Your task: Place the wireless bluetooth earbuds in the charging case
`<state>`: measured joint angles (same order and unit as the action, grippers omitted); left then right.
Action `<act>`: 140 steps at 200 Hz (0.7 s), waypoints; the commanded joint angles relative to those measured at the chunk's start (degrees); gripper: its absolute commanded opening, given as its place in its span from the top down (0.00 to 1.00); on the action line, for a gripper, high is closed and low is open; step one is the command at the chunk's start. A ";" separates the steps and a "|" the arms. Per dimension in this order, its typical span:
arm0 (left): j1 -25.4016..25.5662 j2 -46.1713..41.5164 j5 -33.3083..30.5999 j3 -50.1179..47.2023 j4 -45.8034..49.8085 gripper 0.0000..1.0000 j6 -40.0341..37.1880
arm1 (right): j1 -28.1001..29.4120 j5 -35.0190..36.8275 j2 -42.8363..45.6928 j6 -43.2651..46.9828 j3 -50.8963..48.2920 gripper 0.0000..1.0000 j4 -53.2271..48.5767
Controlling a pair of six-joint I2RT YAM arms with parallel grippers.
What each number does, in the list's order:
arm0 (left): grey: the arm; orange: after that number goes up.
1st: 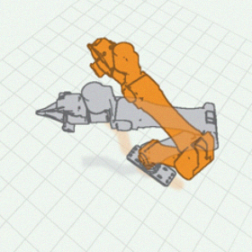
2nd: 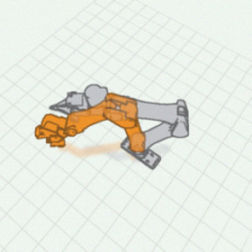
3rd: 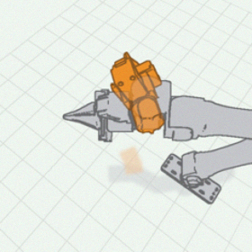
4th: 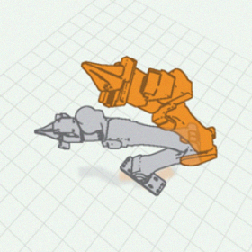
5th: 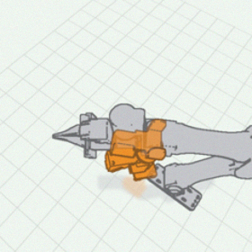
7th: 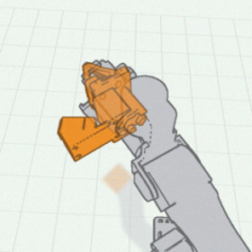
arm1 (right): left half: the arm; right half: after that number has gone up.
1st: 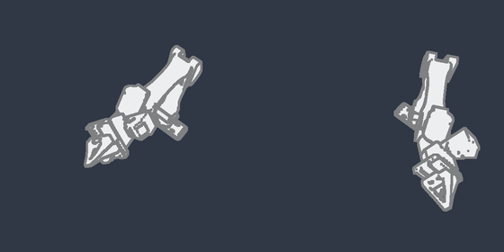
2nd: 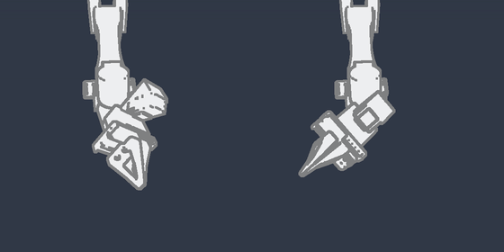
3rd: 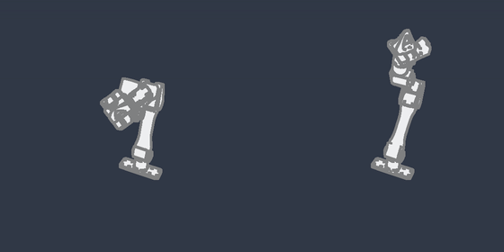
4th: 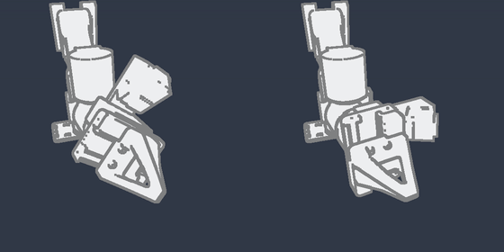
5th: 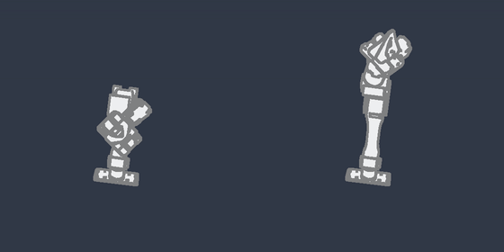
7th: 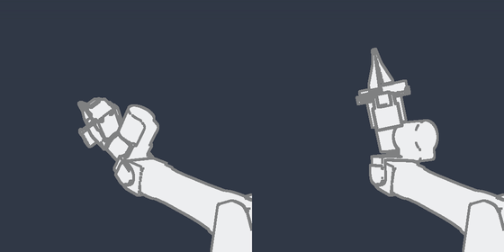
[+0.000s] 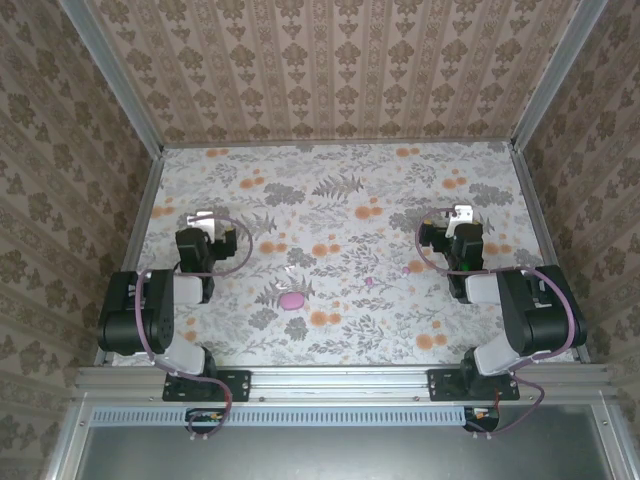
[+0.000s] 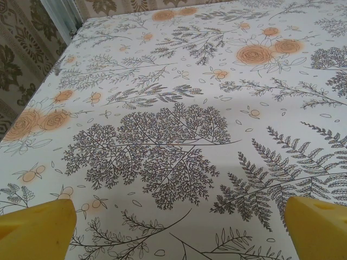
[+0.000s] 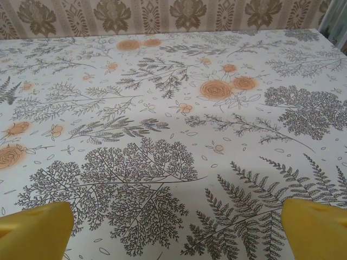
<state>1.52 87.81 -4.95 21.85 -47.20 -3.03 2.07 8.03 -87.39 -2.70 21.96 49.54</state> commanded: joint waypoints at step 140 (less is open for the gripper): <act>0.06 0.03 -0.12 1.18 -1.67 0.00 1.12 | -0.65 -1.88 -0.36 0.50 1.16 0.00 -0.06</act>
<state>1.52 87.81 -4.97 21.85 -47.20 -3.01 1.74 7.01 -87.39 -2.72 22.20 49.52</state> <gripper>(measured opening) 0.997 0.999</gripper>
